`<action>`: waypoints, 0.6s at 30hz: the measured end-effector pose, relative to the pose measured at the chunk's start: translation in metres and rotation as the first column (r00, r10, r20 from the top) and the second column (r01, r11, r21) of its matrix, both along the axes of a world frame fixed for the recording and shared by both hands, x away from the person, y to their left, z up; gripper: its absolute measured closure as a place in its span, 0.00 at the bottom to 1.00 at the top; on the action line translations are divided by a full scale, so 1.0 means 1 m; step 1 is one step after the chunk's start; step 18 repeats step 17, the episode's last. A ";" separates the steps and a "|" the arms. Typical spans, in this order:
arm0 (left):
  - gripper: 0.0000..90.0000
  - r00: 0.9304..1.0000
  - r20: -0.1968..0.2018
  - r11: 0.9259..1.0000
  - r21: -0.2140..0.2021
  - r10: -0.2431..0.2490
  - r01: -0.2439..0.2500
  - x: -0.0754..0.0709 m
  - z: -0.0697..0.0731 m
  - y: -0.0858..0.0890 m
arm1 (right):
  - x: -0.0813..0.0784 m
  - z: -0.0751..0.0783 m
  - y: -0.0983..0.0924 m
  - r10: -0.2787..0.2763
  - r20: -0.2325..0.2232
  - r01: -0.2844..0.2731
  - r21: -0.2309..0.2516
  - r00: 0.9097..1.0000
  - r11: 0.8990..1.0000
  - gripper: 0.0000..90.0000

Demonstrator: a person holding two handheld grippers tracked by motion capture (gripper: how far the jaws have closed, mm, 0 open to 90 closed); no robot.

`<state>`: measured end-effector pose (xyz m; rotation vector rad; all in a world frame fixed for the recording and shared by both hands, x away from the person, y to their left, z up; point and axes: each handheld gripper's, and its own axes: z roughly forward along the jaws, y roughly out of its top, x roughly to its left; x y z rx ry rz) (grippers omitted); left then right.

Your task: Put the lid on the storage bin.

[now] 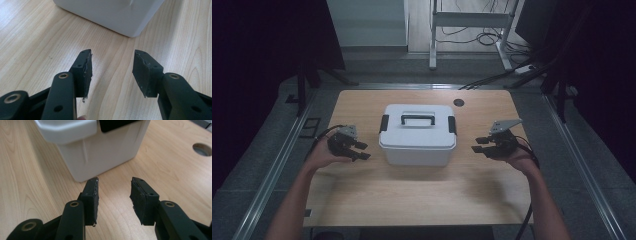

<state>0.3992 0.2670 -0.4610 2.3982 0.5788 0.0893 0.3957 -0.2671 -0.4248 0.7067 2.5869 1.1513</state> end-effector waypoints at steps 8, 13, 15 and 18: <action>0.56 1.000 0.003 1.000 -0.003 0.006 -0.006 -0.002 -0.004 0.001 | 0.000 -0.018 -0.001 -0.028 -0.007 0.028 0.009 1.000 1.000 0.63; 0.56 1.000 0.004 1.000 -0.003 0.010 -0.010 -0.002 -0.005 0.002 | 0.000 -0.023 -0.002 -0.046 -0.007 0.046 0.015 0.999 0.999 0.62; 0.56 1.000 0.007 1.000 -0.006 0.013 -0.013 -0.002 -0.005 0.001 | -0.001 -0.024 -0.003 -0.055 -0.001 0.055 0.021 0.999 0.998 0.62; 0.56 1.000 0.008 1.000 -0.007 0.013 -0.013 -0.002 -0.005 0.001 | -0.001 -0.023 -0.004 -0.059 0.002 0.059 0.025 0.998 0.998 0.61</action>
